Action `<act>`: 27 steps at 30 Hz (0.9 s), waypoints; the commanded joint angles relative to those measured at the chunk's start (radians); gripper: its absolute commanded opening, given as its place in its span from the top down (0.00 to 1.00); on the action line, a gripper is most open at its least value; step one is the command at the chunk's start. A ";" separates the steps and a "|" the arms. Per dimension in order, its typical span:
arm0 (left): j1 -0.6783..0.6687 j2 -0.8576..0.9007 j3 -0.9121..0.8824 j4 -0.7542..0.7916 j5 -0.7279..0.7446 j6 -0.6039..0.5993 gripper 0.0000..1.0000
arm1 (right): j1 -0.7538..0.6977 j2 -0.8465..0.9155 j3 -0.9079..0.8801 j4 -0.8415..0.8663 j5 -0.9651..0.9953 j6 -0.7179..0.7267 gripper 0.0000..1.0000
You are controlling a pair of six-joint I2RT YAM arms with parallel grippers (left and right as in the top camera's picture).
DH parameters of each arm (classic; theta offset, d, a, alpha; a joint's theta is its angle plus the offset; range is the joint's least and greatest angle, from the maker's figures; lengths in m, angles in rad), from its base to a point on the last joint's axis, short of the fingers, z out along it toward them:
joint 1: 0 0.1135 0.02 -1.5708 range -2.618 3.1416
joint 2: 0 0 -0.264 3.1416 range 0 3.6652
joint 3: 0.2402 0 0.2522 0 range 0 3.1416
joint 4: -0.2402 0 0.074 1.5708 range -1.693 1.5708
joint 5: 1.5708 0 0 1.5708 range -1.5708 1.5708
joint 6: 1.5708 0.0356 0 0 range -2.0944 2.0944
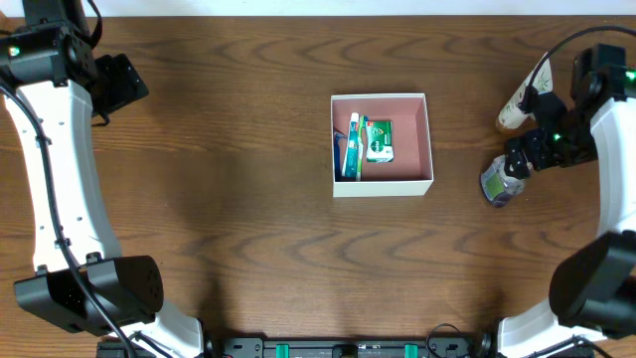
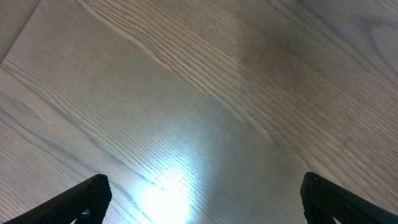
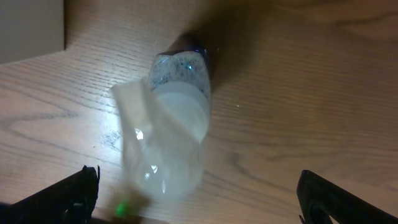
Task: Pack container
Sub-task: 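Lower the right gripper and grasp the foaming soap bottle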
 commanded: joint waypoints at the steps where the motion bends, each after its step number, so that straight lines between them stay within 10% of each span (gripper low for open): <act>1: 0.003 0.007 -0.009 -0.003 -0.008 -0.002 0.02 | 0.003 0.031 -0.006 0.000 -0.018 -0.022 0.01; 27: 0.003 0.007 -0.009 -0.002 -0.008 -0.002 0.02 | 0.059 0.050 -0.007 0.029 -0.018 0.008 0.23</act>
